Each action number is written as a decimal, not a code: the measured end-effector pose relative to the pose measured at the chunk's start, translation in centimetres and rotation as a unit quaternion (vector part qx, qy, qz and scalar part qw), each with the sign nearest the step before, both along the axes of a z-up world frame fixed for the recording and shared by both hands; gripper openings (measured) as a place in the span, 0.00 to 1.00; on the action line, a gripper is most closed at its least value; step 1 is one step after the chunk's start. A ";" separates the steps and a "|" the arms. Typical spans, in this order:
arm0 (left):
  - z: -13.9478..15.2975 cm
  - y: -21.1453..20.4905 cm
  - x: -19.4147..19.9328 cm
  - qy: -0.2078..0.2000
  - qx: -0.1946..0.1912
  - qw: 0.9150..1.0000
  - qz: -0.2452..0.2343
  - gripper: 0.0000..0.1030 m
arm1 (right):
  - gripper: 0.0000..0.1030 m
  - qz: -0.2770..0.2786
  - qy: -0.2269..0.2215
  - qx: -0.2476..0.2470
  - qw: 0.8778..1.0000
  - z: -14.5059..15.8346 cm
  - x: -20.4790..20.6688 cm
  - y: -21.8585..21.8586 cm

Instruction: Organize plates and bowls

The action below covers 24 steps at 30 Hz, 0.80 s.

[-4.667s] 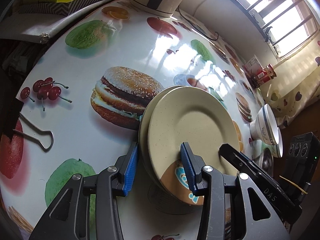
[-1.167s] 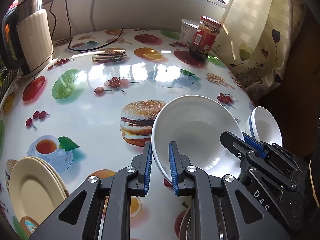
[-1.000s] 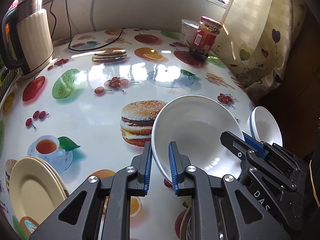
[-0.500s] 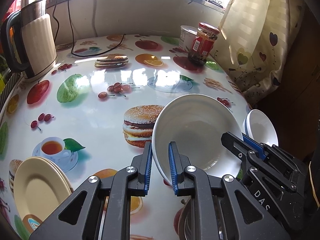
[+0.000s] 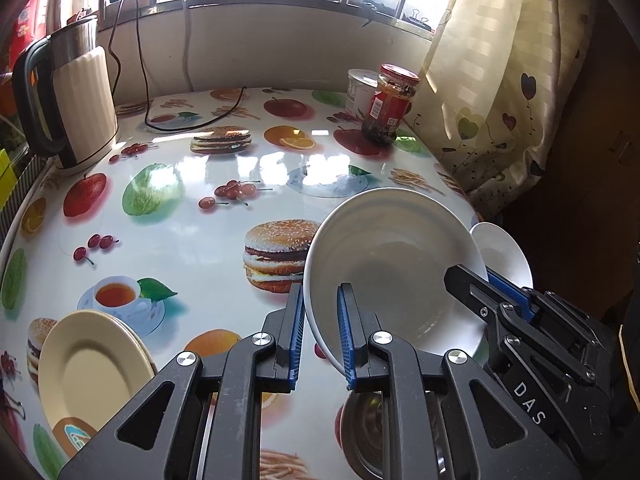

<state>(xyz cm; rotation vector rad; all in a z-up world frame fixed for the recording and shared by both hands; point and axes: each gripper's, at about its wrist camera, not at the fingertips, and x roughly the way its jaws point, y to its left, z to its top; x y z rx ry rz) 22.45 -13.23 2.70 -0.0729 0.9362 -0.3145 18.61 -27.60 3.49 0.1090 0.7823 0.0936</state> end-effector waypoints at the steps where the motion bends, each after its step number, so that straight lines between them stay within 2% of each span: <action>1: 0.1 0.0 -0.2 -0.002 0.001 1.000 -0.002 0.17 | 0.13 -0.001 -0.002 0.000 1.000 0.2 -0.2 0.0; 15: 1.1 -0.8 -3.3 -0.010 -0.006 1.000 -0.027 0.17 | 0.13 -0.025 -0.019 0.000 1.000 1.7 -4.3 -0.5; 24: 0.5 -1.3 -5.2 -0.002 -0.004 0.999 -0.044 0.17 | 0.13 -0.042 -0.014 0.006 0.999 1.2 -6.8 -0.7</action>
